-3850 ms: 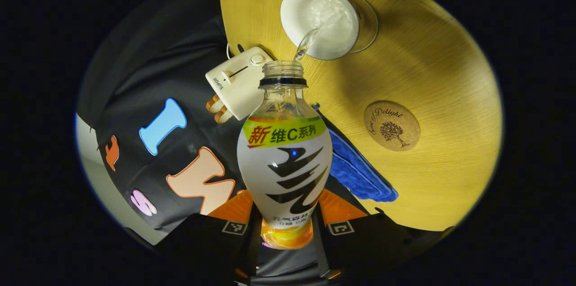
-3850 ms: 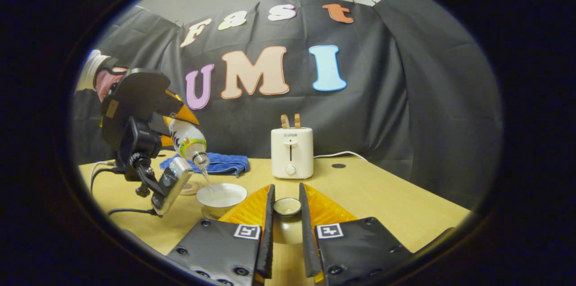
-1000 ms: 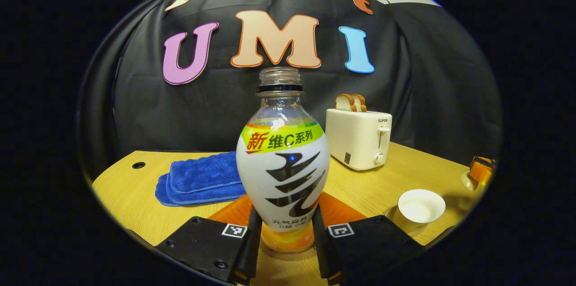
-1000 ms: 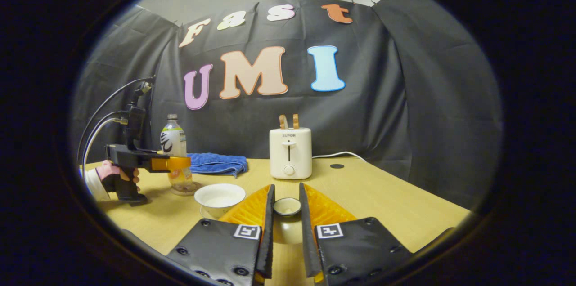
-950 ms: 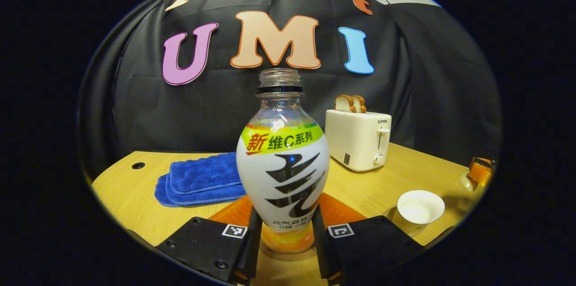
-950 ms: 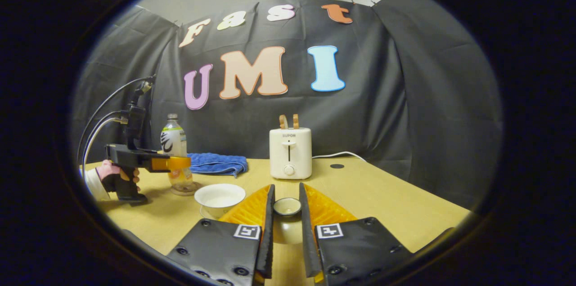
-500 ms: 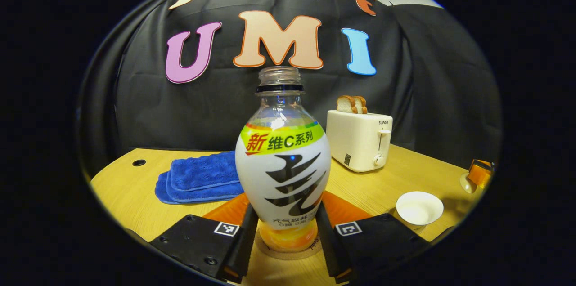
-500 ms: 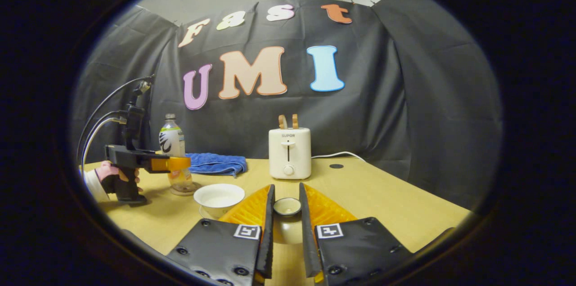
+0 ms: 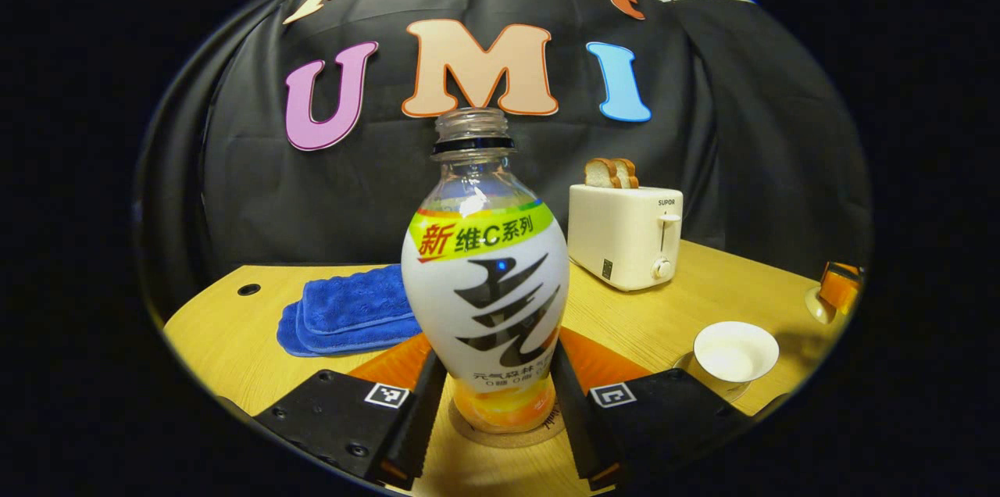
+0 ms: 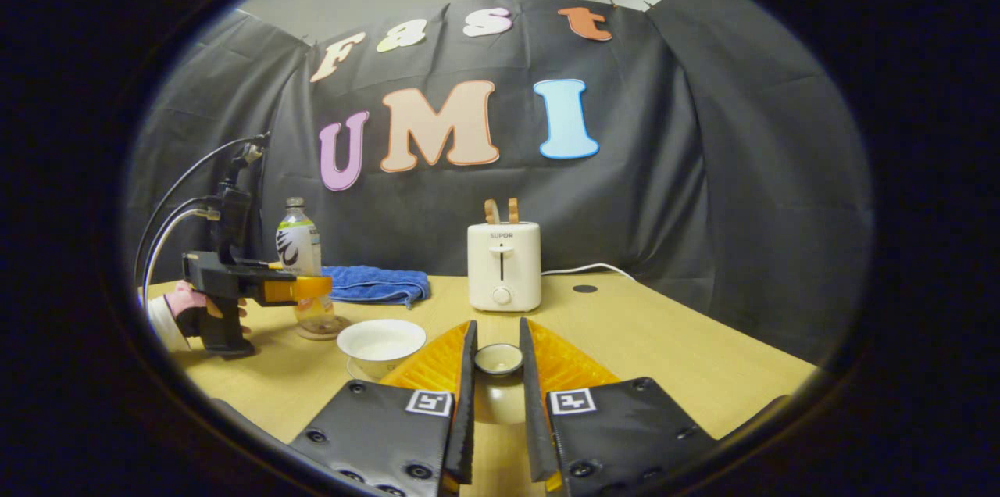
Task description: Open the teacup lid with one hand, grasp the water bottle and pour water into the teacup with the other hand; after pouring, place the water bottle on the coaster and then close the teacup lid.
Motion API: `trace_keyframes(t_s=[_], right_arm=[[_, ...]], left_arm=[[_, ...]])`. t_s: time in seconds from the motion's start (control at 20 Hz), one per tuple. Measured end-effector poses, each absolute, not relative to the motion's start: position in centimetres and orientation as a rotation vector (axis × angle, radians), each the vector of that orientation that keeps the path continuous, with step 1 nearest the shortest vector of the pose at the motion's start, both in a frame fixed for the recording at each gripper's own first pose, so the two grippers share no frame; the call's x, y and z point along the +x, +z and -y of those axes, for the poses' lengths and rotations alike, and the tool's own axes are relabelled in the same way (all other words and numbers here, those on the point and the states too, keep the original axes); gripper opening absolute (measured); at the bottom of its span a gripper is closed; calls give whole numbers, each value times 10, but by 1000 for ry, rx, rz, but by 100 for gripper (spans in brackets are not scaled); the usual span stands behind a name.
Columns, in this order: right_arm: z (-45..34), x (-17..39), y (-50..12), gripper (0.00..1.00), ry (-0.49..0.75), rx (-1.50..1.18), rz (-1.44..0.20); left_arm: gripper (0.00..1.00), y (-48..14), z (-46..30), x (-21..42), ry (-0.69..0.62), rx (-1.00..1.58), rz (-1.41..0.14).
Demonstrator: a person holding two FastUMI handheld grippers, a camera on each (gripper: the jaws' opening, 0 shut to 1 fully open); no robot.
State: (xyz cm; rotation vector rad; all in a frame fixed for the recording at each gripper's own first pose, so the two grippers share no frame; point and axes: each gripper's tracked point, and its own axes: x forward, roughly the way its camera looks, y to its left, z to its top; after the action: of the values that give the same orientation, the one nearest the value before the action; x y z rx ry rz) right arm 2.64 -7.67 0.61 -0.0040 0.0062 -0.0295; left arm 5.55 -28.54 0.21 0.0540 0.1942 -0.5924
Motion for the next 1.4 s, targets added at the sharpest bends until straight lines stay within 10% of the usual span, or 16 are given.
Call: trace_keyframes(t_s=[0.5, 1.4], right_arm=[[74, 26, 6, 31, -15, -4, -7], [21, 60, 3, 31, 103, -2, -12]], left_arm=[[92, 1, 280, 50, -575, 43, -192], [93, 21, 236, 11, -597, 6, -48]])
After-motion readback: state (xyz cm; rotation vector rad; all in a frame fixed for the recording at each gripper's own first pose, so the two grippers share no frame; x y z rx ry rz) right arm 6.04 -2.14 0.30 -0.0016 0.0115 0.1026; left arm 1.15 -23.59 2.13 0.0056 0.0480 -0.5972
